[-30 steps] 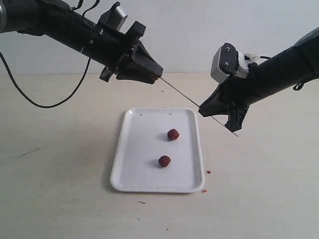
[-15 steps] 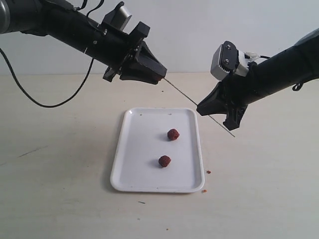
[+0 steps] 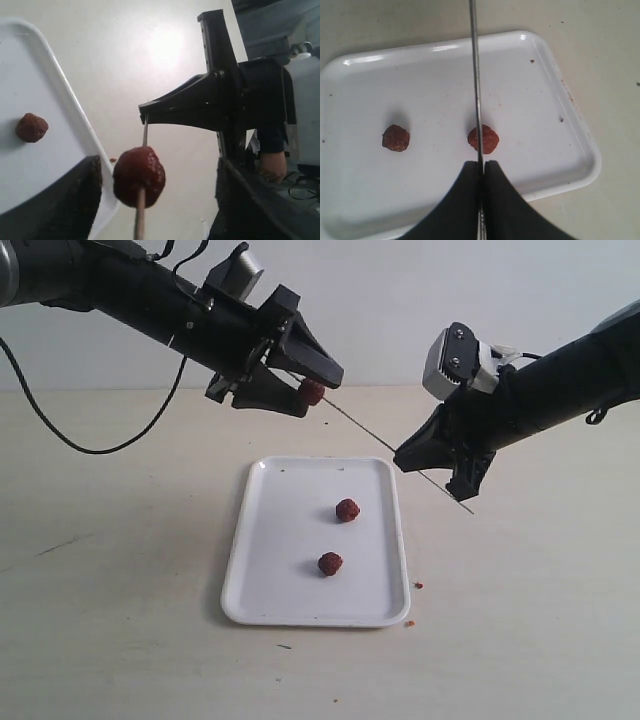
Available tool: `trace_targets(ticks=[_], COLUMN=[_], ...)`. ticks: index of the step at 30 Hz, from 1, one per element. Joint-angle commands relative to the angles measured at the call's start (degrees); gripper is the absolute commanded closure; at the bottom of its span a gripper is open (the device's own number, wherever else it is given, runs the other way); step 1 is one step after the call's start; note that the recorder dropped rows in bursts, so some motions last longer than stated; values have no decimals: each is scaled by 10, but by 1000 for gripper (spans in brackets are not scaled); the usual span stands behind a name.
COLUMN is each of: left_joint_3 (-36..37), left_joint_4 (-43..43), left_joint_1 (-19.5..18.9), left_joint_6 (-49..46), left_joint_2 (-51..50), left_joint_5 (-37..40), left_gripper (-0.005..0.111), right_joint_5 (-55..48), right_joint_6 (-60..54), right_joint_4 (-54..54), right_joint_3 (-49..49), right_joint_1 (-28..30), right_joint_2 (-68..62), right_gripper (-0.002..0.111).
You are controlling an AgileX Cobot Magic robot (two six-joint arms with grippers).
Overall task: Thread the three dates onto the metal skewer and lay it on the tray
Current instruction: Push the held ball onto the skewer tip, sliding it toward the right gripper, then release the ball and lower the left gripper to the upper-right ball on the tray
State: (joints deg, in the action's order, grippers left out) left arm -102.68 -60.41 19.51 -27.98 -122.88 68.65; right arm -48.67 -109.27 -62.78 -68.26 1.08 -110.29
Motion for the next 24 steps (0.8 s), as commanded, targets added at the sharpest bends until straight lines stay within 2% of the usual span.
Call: trace_targets(ticks=[1, 7, 17, 20, 24], left_joint_3=[1, 1, 1, 1, 1], left_joint_4=[3, 1, -2, 21, 92], left_joint_1=[1, -12, -68, -77, -72], left_joint_6=[-3, -21, -33, -56, -81], left_joint_2=[3, 11, 55, 64, 65], left_joint_5=[-3, -21, -25, -17, -9], left_gripper=[41, 41, 41, 41, 41], right_joint_5=[-5, 13, 41, 42, 53], right_joint_6=[5, 18, 49, 65, 107], right_joint_4=[-41, -41, -3, -3, -3], right_joint_3=[-2, -2, -2, -2, -2], right_joint_1=[2, 2, 2, 2, 2], right_joint_2=[2, 2, 2, 2, 2], right_gripper=[108, 108, 108, 108, 108])
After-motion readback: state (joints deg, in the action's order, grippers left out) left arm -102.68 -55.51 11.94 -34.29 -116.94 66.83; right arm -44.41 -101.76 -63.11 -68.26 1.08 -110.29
